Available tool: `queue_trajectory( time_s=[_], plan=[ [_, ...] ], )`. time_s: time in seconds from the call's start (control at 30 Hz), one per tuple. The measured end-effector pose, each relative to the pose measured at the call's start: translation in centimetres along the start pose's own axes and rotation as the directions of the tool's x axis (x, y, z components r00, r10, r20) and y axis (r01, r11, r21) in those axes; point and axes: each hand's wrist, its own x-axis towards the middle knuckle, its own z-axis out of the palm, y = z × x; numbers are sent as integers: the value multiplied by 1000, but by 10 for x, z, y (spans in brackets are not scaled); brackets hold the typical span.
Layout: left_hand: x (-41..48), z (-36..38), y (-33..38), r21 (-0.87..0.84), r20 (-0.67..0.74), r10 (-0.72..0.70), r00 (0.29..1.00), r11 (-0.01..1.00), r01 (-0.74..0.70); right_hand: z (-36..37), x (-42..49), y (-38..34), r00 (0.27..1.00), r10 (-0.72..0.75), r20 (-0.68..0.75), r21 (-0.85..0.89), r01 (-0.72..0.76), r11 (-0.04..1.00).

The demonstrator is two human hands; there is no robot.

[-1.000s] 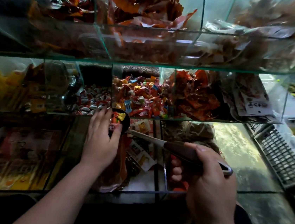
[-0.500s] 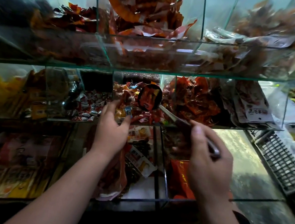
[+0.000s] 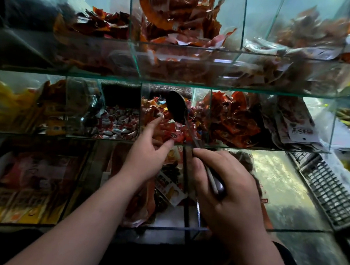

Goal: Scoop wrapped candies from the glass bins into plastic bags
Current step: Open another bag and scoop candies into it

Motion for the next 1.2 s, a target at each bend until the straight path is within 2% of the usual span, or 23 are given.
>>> queue_trajectory(
  time_s=[0.07,0.17,0.27,0.37,0.47,0.5,0.57,0.6,0.63,0.67,0.7,0.77,0.8,0.87,0.97,1.03,1.1,1.2],
  plan=[
    [-4,3,6,-124,91,1,996,992,10,-6,-5,-7,999,10,-36,104,-6,995],
    [-15,2,13,-363,139,48,989,932,6,-13,-11,-18,996,48,-77,281,-25,960],
    [-38,-4,15,-400,141,77,987,916,-15,-16,-14,-25,993,90,-77,407,-51,912],
    [-63,-8,16,-322,140,84,987,946,-35,-10,-15,-27,994,108,-26,301,-96,949],
    [-84,-17,10,-232,157,104,982,971,-65,-7,-18,-25,988,154,-12,285,-145,947],
    [-92,-24,2,-188,102,116,988,978,-96,-7,-20,-23,989,149,-2,256,-144,956],
    [-108,-40,-22,-54,-163,125,979,989,-135,-5,-22,-20,991,125,53,176,-132,976],
    [-114,-48,-36,44,-297,99,950,995,-90,-3,-22,-18,988,121,93,132,-132,982],
    [-117,-53,-50,132,-375,30,927,991,21,1,-23,-15,983,124,136,93,-138,986],
    [-118,-56,-62,206,-378,-86,922,963,174,7,-23,-14,975,132,181,75,-148,986],
    [-116,-56,-72,288,-312,-229,922,902,321,13,-24,-12,965,139,223,84,-161,983],
    [-114,-48,-90,406,-148,-412,899,804,435,27,-26,-11,950,123,287,114,-162,980],
    [-112,-43,-97,410,-114,-427,897,802,434,33,-27,-11,942,99,321,114,-143,983],
    [-107,-38,-102,392,-134,-389,912,824,409,47,-26,-8,902,85,424,103,-141,985],
    [-100,-41,-107,346,-186,-357,915,848,401,74,-22,7,775,161,610,-5,-199,980],
    [-98,-44,-105,297,-201,-307,930,886,356,91,-25,20,733,143,665,-79,-122,989],
    [-95,-45,-100,204,-167,-261,951,934,292,98,-29,32,733,154,663,-116,-102,988],
    [-87,-41,-102,97,-110,-359,927,924,369,99,-35,47,772,230,593,-148,-176,973]
  ],
)
